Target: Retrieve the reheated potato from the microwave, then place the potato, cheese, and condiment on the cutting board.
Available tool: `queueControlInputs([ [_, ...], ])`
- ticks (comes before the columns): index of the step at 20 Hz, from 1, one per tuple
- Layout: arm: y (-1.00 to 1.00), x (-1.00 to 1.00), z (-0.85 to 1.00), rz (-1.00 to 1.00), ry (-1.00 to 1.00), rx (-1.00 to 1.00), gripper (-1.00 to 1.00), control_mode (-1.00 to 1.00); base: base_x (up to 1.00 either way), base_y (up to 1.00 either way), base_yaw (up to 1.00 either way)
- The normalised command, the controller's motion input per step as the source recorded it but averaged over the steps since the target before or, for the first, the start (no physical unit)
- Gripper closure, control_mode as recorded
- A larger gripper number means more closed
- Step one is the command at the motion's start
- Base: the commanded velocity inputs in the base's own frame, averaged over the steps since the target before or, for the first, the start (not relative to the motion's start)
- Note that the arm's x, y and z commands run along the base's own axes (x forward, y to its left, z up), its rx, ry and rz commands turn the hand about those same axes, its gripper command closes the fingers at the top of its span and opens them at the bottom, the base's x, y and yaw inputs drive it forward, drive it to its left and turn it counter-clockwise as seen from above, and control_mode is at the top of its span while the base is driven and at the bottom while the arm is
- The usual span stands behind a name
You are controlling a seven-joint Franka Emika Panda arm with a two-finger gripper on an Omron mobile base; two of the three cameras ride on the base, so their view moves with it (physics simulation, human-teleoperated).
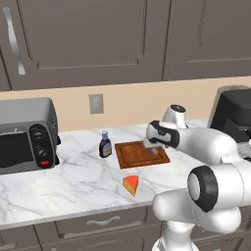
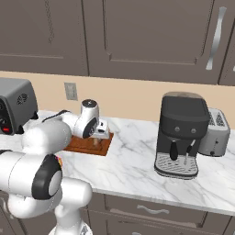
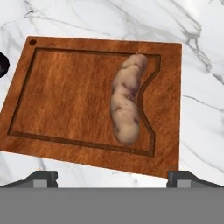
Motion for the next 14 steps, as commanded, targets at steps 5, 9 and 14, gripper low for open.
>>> queueControlInputs([
  [5,0.0,-0.11,0.28,0.0,0.11,-0.01,-1.0,-1.0,0.0,0.0,0.0],
  [9,0.0,-0.16,0.37,0.0,0.04,0.0,-1.0,-1.0,0.0,0.0,0.0],
  [14,0.04,-0.52,0.39,0.0,0.04,0.0,-1.0,-1.0,0.0,0.0,0.0],
])
